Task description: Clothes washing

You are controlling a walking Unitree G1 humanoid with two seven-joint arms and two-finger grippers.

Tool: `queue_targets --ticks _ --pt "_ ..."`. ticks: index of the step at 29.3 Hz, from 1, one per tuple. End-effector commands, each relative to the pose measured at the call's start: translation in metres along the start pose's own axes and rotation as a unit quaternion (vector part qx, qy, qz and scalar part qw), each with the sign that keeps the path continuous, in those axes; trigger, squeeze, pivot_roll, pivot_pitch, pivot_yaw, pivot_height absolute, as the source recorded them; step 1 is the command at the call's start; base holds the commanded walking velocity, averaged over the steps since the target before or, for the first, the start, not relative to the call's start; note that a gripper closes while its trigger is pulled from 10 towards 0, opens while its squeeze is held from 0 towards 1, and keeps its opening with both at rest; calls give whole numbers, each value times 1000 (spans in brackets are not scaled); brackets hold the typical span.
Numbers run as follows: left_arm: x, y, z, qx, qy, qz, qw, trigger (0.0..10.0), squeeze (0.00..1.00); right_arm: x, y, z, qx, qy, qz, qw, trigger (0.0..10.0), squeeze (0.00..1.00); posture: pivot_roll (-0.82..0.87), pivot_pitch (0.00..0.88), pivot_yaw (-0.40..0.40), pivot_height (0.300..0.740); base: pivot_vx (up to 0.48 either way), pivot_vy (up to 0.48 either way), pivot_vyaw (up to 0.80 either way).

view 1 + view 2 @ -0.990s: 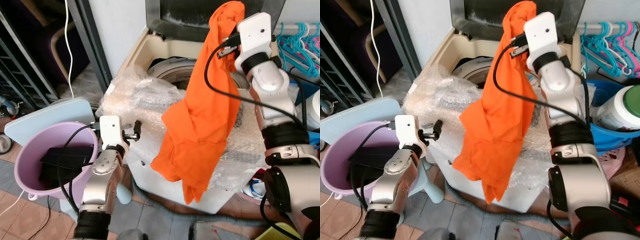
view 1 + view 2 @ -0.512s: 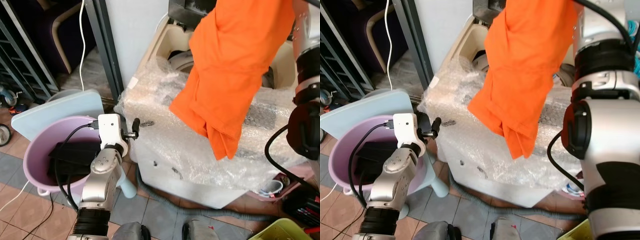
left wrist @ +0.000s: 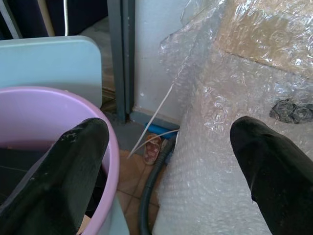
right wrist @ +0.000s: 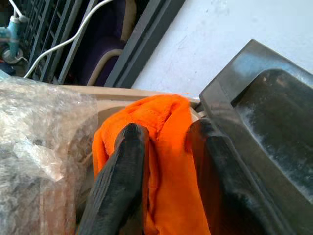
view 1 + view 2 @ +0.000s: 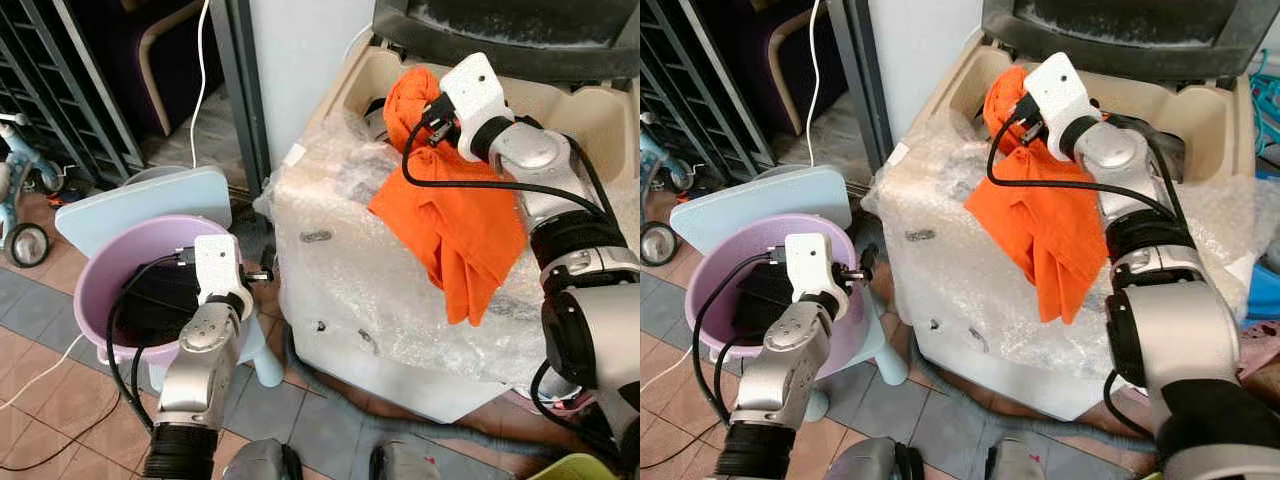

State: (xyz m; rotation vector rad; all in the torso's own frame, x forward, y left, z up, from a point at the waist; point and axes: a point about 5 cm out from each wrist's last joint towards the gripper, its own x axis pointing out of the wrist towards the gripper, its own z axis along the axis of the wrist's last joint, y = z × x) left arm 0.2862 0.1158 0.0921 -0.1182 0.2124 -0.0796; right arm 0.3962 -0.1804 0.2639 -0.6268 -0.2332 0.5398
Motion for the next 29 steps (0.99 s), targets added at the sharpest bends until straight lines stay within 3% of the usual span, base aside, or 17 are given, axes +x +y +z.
queue_targets --ticks 1,5,7,10,11,14,16,17,18,21,24,27,29 --pt "-2 -2 3 1 -8 -5 1000 10000 0 -2 -3 17 -11 -46 4 999 10000 1000 -45 62 40 740 0 0 0" --pt "-4 4 0 8 2 6 1000 10000 0 -12 -8 22 5 -93 -58 994 10000 1000 -39 55 48 740 0 0 0" --pt "-4 5 0 11 3 5 1000 10000 0 -14 -3 24 15 -105 -49 993 10000 1000 -39 53 54 740 0 0 0" --pt "-3 4 1 15 2 2 1000 10000 0 -20 13 29 24 -124 8 992 10000 1000 -39 53 57 740 0 0 0" --pt "-2 4 2 15 1 2 1000 10000 0 -23 17 32 55 -135 30 989 10000 1000 -40 53 57 740 0 0 0" --pt "-2 5 3 15 1 2 1000 10000 0 -28 17 33 90 -138 60 984 10000 1000 -41 53 57 740 0 0 0" --pt "-2 5 3 15 0 3 1000 10000 0 -43 24 36 127 -141 143 971 10000 1000 -40 55 53 740 0 0 0" --pt "-2 5 3 15 0 4 1000 10000 0 -51 29 34 119 -130 182 967 10000 1000 -40 56 53 740 0 0 0" --pt "-2 5 3 15 0 4 1000 10000 0 -51 29 34 119 -130 182 967 10000 1000 -40 56 53 740 0 0 0" --pt "-3 4 2 14 1 4 1000 10000 0 -73 40 17 91 -61 265 958 10000 1000 -42 60 56 740 0 0 0" --pt "-4 3 1 16 3 1 1000 10000 0 -92 45 -8 56 32 312 948 10000 1000 -45 63 60 740 0 0 0" --pt "-2 3 2 18 2 0 1000 10000 0 -104 43 -31 17 107 322 940 10000 1000 -47 62 63 740 0 0 0" --pt "-1 4 3 18 2 0 1000 10000 0 -109 39 -39 19 133 322 937 10000 1000 -46 61 63 740 0 0 0"
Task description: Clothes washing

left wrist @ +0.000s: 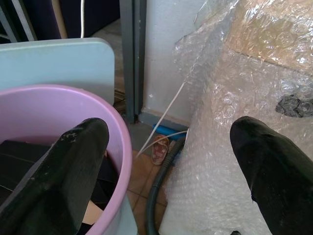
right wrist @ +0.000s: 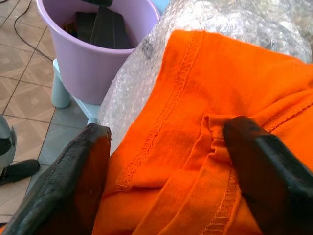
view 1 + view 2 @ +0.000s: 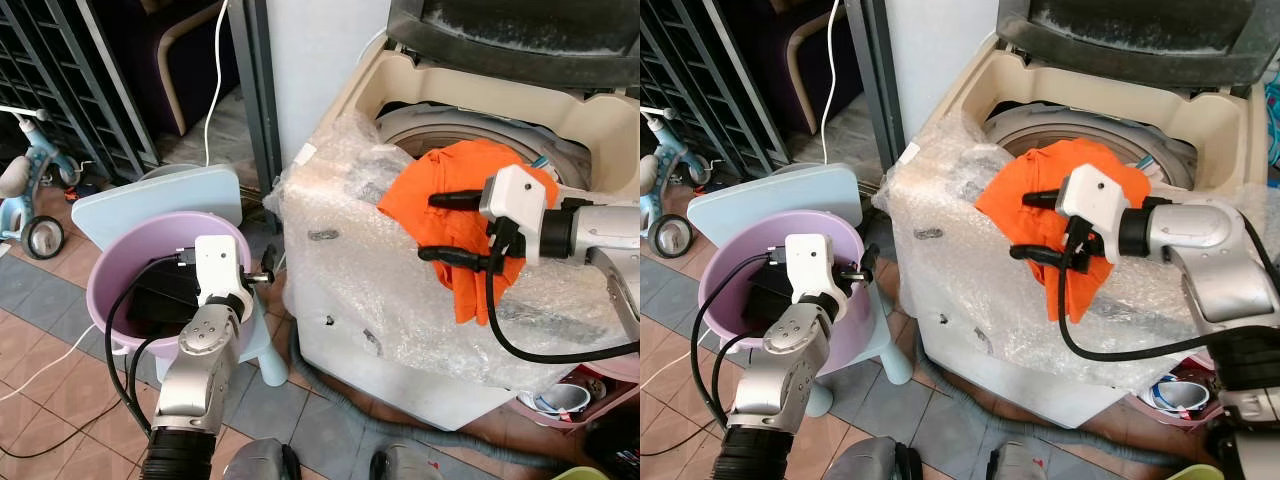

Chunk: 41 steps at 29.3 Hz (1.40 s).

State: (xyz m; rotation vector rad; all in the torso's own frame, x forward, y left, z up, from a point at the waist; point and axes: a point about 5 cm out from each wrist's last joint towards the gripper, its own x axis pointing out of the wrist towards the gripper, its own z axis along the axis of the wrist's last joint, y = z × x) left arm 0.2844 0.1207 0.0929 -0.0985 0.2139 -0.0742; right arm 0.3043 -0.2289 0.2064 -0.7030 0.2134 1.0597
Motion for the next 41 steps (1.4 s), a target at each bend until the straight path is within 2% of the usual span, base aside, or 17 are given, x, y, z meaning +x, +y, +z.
queue_targets --ticks 1,5,6,9,11,15,20,23,25,29,31,33,36,37,38,40,41 --pt "2 -1 3 8 0 -4 1000 10000 0 -5 -5 -12 -5 41 -6 999 10000 1000 -46 60 63 740 0 0 0" --pt "3 -2 4 8 -2 -4 1000 10000 0 -9 -25 -17 -36 73 -98 992 10000 1000 -47 61 63 740 0 0 0" --pt "3 -2 4 7 -2 -4 1000 10000 0 -17 -53 -17 -37 89 -221 970 10000 1000 -46 61 60 740 0 0 0" --pt "2 -3 4 7 -2 -4 1000 10000 0 -32 -79 -15 -34 103 -336 936 10000 1000 -45 61 59 740 0 0 0" --pt "2 -2 3 7 -1 -2 1000 10000 0 -50 -100 -4 -16 76 -441 894 10000 1000 -43 60 58 740 0 0 0" --pt "3 -2 3 6 -1 -1 1000 10000 0 -54 -114 32 -32 -28 -483 875 10000 1000 -48 61 61 740 0 0 0" --pt "4 -5 4 5 -3 -10 1000 10000 0 -22 -106 64 -66 -123 -460 877 10000 1000 -64 62 72 740 0 0 0" --pt "5 -7 4 6 -4 -11 1000 10000 0 6 -88 70 -49 -172 -441 879 10000 1000 -76 61 75 740 0 0 0" --pt "5 -8 4 7 -7 -11 1000 10000 0 29 -60 65 -31 -198 -424 883 10000 1000 -66 57 68 740 0 0 0" --pt "4 -7 6 9 -12 -5 1000 10000 0 36 -32 60 -14 -223 -425 878 10000 1000 -49 63 57 740 0 0 0" --pt "4 -5 6 11 -15 -1 1000 10000 0 36 -23 50 22 -218 -445 869 10000 1000 -49 76 57 740 0 0 0" --pt "2 -1 6 11 -15 9 1000 10000 0 30 -5 26 86 -185 -496 844 10000 1000 -52 75 58 740 0 0 0" --pt "3 -2 5 11 -13 7 1000 10000 0 19 3 14 74 -145 -543 824 10000 1000 -63 75 64 740 0 0 0" --pt "4 -5 5 14 -10 0 1000 10000 0 12 2 -1 85 -84 -577 808 10000 1000 -77 78 73 740 0 0 0" --pt "4 -5 5 14 -10 0 1000 10000 0 12 2 -1 85 -84 -577 808 10000 1000 -77 78 73 740 0 0 0" --pt "6 -9 4 17 -7 -8 1000 10000 0 -6 -5 -18 109 -12 -624 774 10000 1000 -88 74 75 740 0 0 0" --pt "6 -9 4 17 -7 -8 1000 10000 0 -6 -5 -18 109 -12 -624 774 10000 1000 -88 74 75 740 0 0 0"
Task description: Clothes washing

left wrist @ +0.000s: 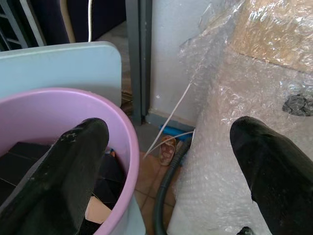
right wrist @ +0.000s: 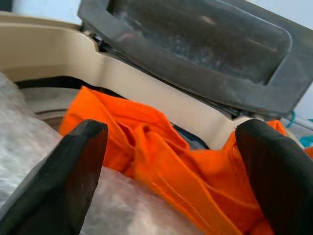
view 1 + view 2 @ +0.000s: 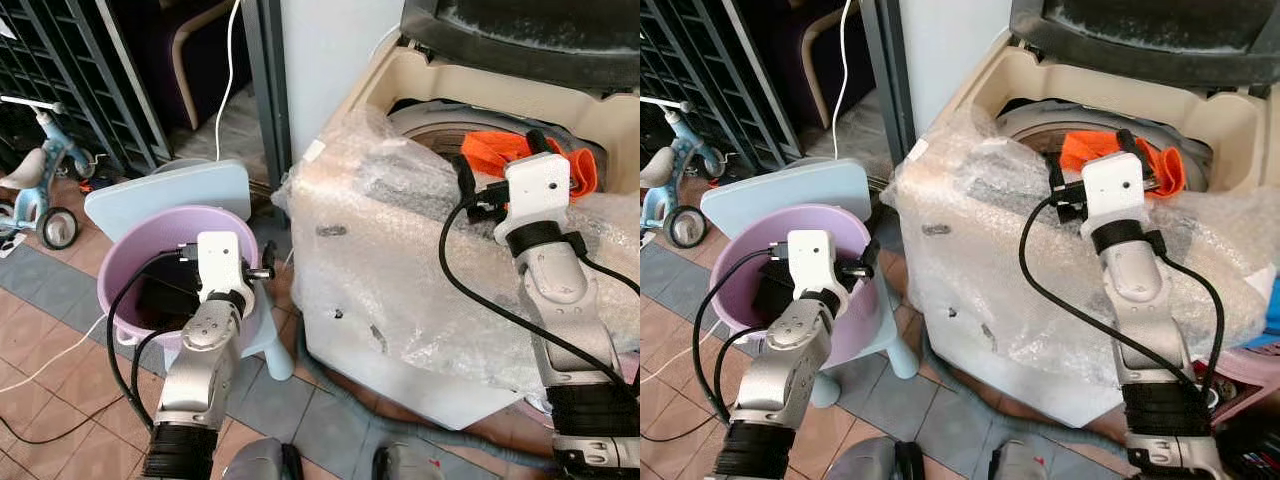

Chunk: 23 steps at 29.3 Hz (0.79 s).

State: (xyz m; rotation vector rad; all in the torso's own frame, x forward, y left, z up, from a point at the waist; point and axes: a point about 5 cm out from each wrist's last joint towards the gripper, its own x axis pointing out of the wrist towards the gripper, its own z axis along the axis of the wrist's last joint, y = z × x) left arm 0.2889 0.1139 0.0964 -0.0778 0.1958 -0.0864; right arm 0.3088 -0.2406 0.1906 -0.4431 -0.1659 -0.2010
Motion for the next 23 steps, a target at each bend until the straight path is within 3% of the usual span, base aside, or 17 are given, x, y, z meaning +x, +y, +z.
queue_targets --ticks 1,4,6,14,15,16,19,20,23 --pt "3 -4 1 7 1 -5 1000 10000 0 8 -23 2 -24 24 -59 998 10000 1000 -91 71 71 740 0 0 0" --pt "4 -4 1 7 1 -4 1000 10000 0 11 -30 3 -30 41 -77 996 10000 1000 -89 71 65 740 0 0 0" --pt "5 -2 1 7 2 3 1000 10000 0 17 -30 -3 -11 76 -84 993 10000 1000 -79 69 56 740 0 0 0" --pt "-1 2 -5 10 10 15 1000 10000 0 41 -9 -4 36 129 -66 989 10000 1000 -49 64 45 740 0 0 0" --pt "-2 3 -5 10 11 15 1000 10000 0 44 -4 -2 58 134 -55 988 10000 1000 -49 64 45 740 0 0 0" --pt "-1 3 -5 12 13 16 1000 10000 0 55 22 6 145 145 7 979 10000 1000 -53 62 46 740 0 0 0" --pt "0 4 -5 12 14 16 1000 10000 0 58 31 10 170 148 28 974 10000 1000 -57 61 47 740 0 0 0" --pt "3 1 -4 12 12 12 1000 10000 0 67 53 29 226 123 76 964 10000 1000 -61 56 47 740 0 0 0" --pt "6 -4 -1 11 9 9 1000 10000 0 73 76 56 270 83 132 950 10000 1000 -57 53 46 740 0 0 0"
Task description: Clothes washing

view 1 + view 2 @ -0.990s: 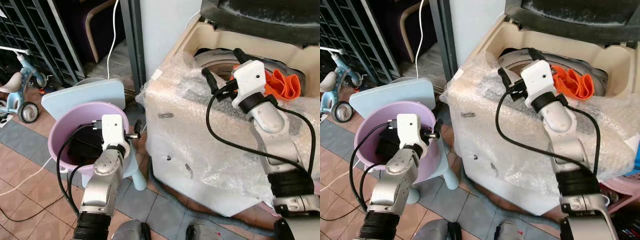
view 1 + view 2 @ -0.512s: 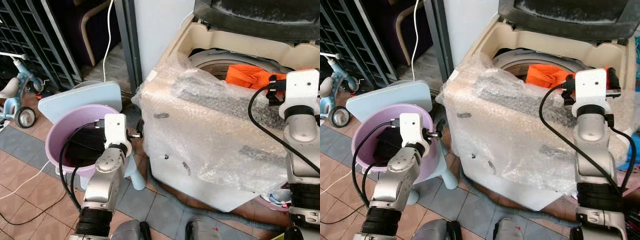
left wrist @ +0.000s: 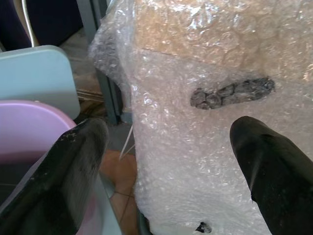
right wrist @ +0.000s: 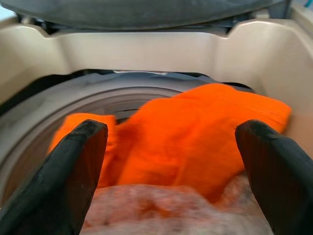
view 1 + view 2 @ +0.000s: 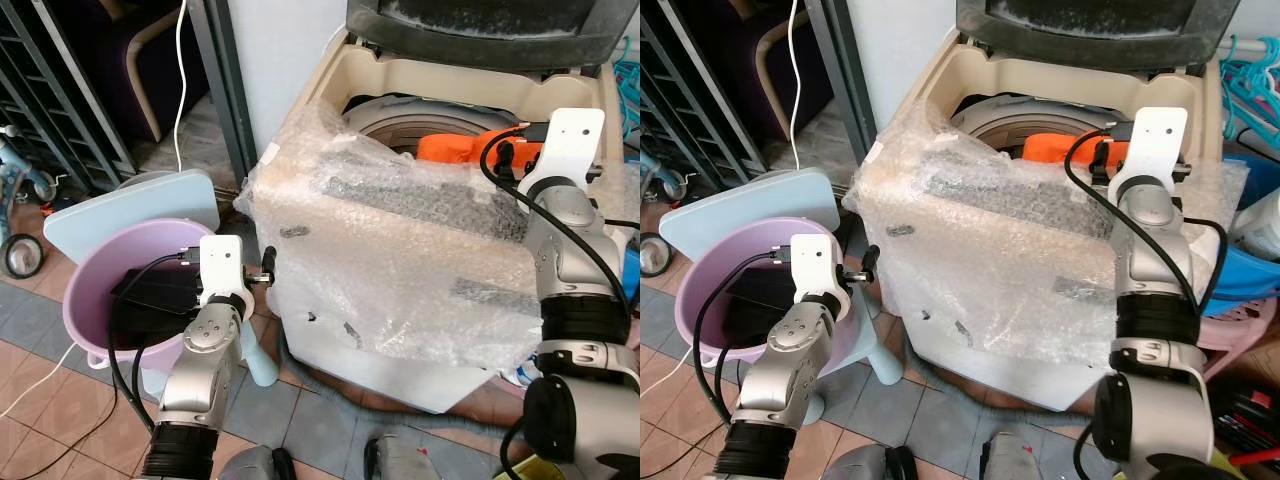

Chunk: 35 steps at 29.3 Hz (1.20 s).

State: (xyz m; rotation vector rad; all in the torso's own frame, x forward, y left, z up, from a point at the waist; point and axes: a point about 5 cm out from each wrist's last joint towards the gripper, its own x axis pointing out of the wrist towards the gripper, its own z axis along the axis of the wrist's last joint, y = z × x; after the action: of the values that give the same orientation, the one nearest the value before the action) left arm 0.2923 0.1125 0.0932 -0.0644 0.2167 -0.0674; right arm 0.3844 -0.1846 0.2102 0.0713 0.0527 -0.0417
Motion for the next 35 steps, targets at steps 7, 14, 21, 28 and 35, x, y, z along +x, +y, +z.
queue_targets --ticks 7,14,21,28,35 --pt "-3 3 -2 3 1 8 1000 10000 0 -15 37 26 -96 -125 116 981 10000 627 -53 61 27 740 0 0 0" --pt "-4 -4 -4 -4 1 -2 1000 10000 0 -45 -2 24 -184 -202 32 961 10000 514 -74 64 35 740 0 0 0" --pt "0 -5 1 -2 -8 -12 1000 10000 0 -79 -8 15 -282 -246 -25 927 10000 376 -90 68 54 740 0 0 0" --pt "1 -5 2 0 -8 -14 1000 10000 0 -90 -4 5 -277 -241 -31 930 10000 271 -89 68 60 740 -80 0 0" --pt "1 -4 2 1 -7 -13 1000 10000 0 -93 4 -1 -283 -239 -26 929 10000 278 -87 65 60 740 -204 0 0"
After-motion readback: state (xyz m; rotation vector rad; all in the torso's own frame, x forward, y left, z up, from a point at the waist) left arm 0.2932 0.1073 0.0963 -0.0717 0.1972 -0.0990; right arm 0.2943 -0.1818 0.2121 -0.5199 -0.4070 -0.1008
